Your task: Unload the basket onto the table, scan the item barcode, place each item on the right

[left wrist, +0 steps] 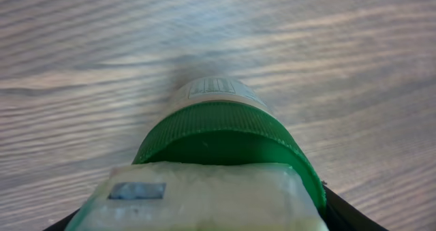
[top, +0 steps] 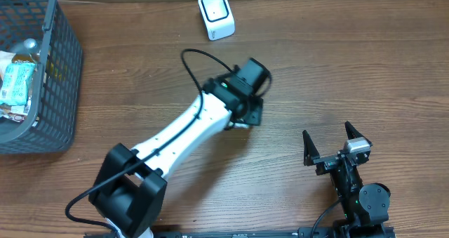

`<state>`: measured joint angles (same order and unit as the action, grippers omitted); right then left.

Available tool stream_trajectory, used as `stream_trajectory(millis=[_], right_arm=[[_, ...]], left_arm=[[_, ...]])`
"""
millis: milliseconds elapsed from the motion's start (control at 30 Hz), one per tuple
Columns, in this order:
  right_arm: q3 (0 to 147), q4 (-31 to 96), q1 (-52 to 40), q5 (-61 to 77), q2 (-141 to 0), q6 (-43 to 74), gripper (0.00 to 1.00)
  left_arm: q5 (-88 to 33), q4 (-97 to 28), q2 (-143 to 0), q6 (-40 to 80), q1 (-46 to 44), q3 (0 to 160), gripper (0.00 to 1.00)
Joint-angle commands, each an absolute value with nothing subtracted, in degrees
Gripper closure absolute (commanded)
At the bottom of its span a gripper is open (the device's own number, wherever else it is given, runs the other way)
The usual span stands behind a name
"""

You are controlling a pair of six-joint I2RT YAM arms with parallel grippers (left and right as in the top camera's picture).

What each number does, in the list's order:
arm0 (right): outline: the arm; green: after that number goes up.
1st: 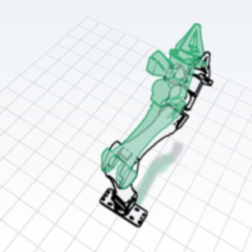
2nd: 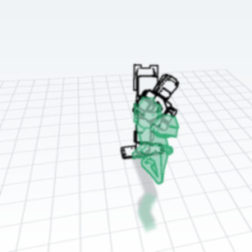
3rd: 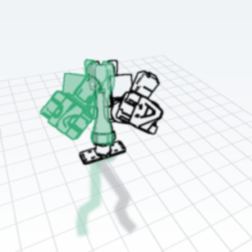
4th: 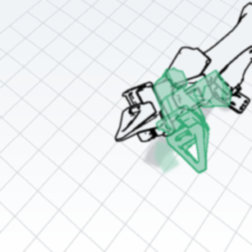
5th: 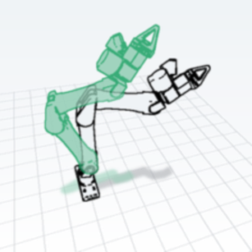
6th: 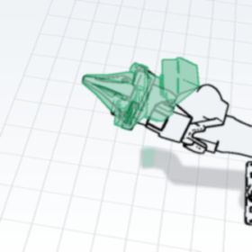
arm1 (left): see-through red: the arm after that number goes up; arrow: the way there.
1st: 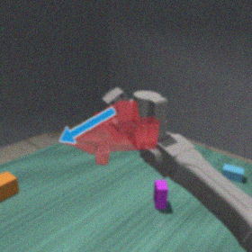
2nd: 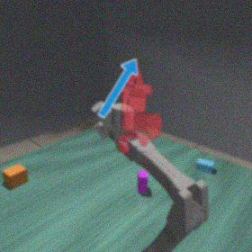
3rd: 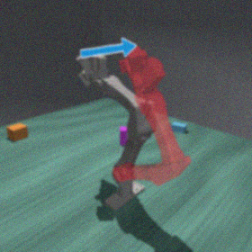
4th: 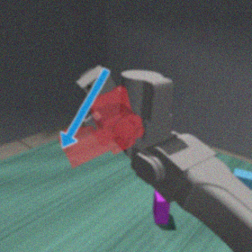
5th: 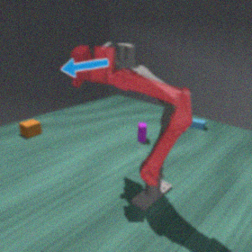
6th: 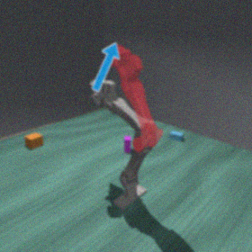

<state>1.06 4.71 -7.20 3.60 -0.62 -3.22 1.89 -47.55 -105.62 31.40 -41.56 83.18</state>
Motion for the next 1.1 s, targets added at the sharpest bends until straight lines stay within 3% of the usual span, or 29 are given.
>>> stream_trajectory(millis=[0, 200, 467, 1067], right_arm=[[0.45, 4.47, -7.01, 3.07, -0.23, -3.49, 0.0], [0.45, 4.47, -7.01, 3.09, -0.23, -3.49, 0.0], [0.45, 4.47, -7.01, 3.09, -0.23, -3.49, 0.0], [0.45, 4.47, -7.01, 3.09, -0.23, -3.49, 0.0]], left_arm=[[5.93, -47.27, -103.81, 33.5, -44.47, 84.53, 0.7], [2.76, -48.56, -103.81, 30.55, -44.93, 87.48, 0.73], [4.1, -59.99, -104.81, 26.3, -42.33, 107.24, 0.72], [3.33, -61.98, -121.6, 26.13, -44.29, 107.5, 0.69]])
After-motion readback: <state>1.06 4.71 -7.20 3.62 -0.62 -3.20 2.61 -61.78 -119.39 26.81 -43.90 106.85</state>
